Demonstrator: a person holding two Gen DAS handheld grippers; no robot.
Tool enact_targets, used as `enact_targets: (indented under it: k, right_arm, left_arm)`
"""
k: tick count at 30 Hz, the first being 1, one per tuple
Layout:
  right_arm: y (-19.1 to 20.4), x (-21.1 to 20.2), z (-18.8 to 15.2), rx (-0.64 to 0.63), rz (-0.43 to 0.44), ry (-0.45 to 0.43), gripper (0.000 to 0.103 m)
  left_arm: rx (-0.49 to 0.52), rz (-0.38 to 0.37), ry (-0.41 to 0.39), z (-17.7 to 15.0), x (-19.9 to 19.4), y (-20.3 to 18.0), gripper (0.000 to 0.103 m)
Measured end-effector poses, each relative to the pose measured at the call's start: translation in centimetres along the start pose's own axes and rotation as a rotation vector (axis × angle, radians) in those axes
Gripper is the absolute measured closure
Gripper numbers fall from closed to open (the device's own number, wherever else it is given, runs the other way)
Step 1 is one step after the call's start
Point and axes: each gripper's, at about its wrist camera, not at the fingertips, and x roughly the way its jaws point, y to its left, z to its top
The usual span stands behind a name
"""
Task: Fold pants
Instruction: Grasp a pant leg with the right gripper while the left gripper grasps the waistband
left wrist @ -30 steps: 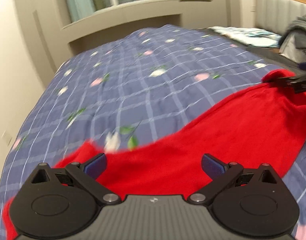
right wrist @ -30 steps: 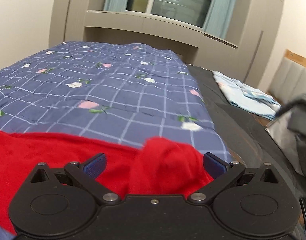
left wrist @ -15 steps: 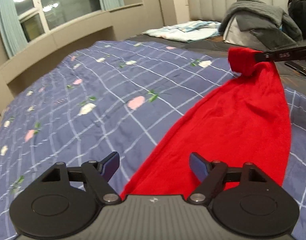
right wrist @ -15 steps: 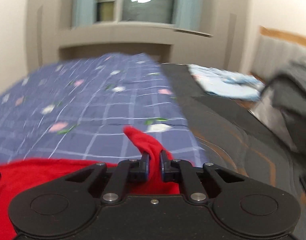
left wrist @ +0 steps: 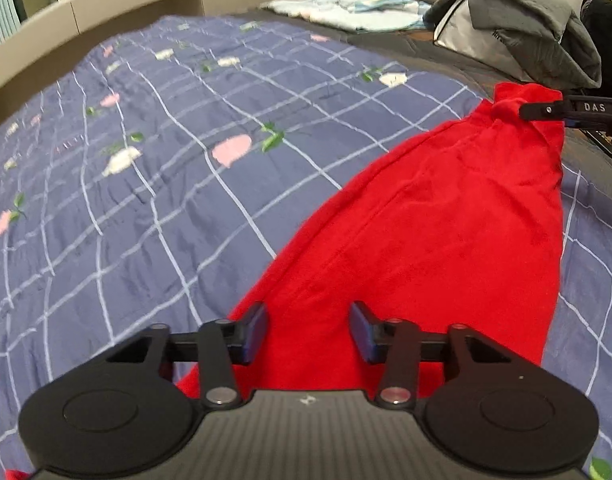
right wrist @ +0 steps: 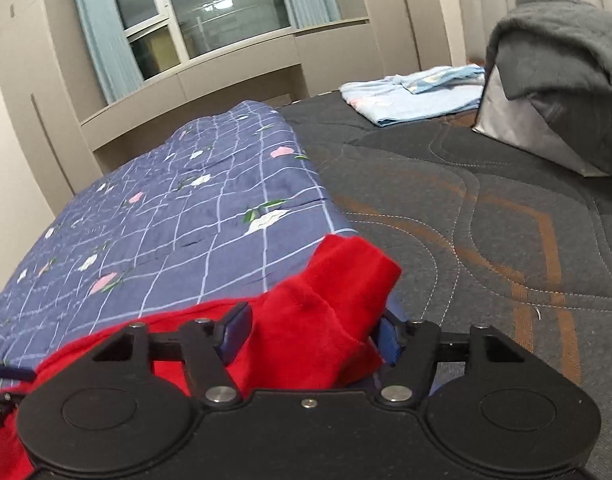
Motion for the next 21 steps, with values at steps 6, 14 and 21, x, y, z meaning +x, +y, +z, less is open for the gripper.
enact_targets:
  k: [6, 14, 21]
  right_arm:
    - [0.2, 0.2, 0.7, -0.004, -0.014, -0.011, 0.091]
    - [2.6, -2.4, 2.8, -0.117, -0.003, -0.110, 0.094]
    - [3.6, -3.6, 4.5, -0.148, 0.011, -0.215, 0.095]
  left_arm:
    - [0.031, 0.021, -0.002, 0.4, -0.5, -0.9, 0.096]
    - [-0.006, 0.028, -0.061, 0.5, -2.9, -0.8, 0.099]
    - [-0.030, 0.035, -0.092, 1.2, -5.2, -0.5, 0.099]
